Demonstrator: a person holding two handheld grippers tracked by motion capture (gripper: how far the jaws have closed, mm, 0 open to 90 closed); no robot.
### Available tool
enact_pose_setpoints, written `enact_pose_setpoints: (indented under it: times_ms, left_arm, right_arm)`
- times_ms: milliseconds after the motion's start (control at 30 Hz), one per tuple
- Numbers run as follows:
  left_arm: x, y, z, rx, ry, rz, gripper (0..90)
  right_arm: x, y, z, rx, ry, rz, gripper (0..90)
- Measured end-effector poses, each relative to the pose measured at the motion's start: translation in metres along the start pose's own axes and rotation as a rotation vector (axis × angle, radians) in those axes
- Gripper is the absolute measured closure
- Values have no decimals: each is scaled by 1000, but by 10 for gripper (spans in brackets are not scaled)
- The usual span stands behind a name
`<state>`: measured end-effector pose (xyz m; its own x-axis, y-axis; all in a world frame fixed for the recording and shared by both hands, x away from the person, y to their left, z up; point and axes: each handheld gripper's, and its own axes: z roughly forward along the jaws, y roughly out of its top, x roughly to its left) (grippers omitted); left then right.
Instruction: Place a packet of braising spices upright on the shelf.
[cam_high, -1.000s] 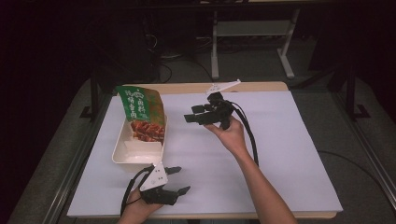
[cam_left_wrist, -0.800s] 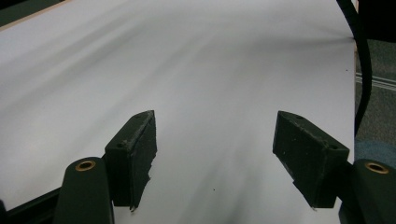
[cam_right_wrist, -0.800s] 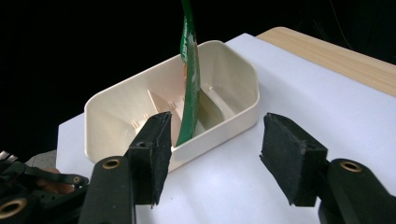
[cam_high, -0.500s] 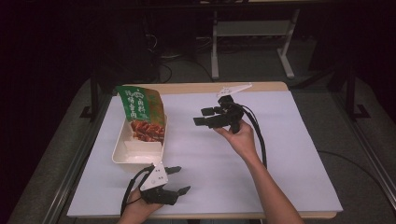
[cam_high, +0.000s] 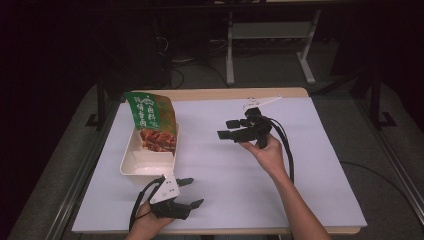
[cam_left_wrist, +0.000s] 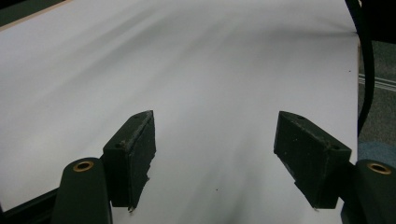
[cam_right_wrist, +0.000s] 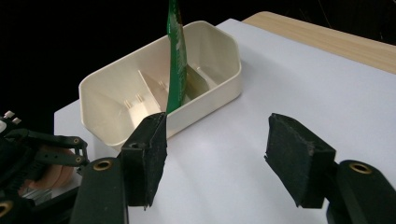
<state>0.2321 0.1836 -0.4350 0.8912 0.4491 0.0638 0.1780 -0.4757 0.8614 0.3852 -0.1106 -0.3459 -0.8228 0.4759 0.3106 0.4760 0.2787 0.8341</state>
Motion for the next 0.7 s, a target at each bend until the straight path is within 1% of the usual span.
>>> enact_pose_setpoints:
  times_ms: [400,500,567,700]
  left_arm:
    - [1,0,0,2,6,-4,274]
    - [1,0,0,3,6,-3,273]
    - [1,0,0,5,5,-3,274]
    - [1,1,0,2,4,-8,273]
  right_arm:
    - [0,-15,-14,12,-8,8,359]
    - [-1,-19,-18,17,-12,17,351]
    - [-1,-21,-20,9,-18,13,352]
    - [-2,-28,-24,13,-20,25,349]
